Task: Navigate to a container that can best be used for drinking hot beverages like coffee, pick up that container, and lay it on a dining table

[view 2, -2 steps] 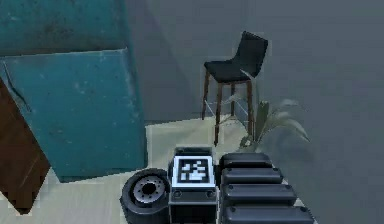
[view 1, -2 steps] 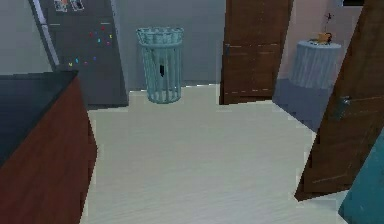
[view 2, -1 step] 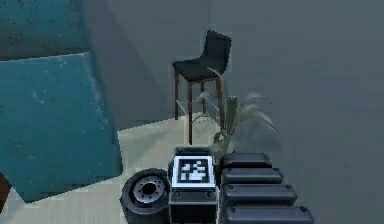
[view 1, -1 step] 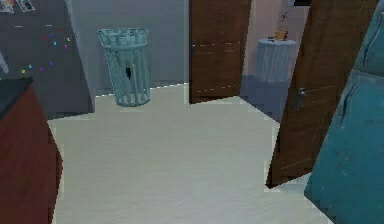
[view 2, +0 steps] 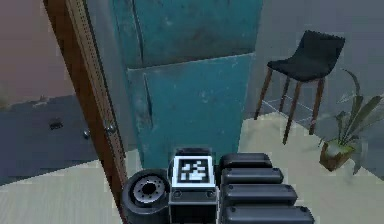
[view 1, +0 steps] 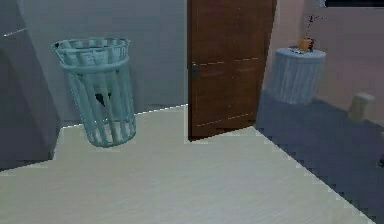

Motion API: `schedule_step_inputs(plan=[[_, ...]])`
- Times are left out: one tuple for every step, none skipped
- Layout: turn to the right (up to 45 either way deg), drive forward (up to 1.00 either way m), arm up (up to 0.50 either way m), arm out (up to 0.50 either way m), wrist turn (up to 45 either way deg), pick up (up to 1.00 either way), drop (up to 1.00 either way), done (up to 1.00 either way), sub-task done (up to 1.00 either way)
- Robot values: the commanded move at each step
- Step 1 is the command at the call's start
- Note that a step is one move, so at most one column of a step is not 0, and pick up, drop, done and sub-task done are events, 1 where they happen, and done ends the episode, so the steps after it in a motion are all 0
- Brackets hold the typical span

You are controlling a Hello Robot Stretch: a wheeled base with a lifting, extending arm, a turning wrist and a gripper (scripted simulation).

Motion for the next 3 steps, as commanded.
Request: schedule_step_inputs(plan=[[6.0,0.00,0.00,0.00,0.0,0.00,0.00,0.00,0.00],[0.0,0.30,0.00,0.00,0.0,0.00,0.00,0.00,0.00],[-24.0,0.00,0.00,0.00,0.0,0.00,0.00,0.00,0.00]])
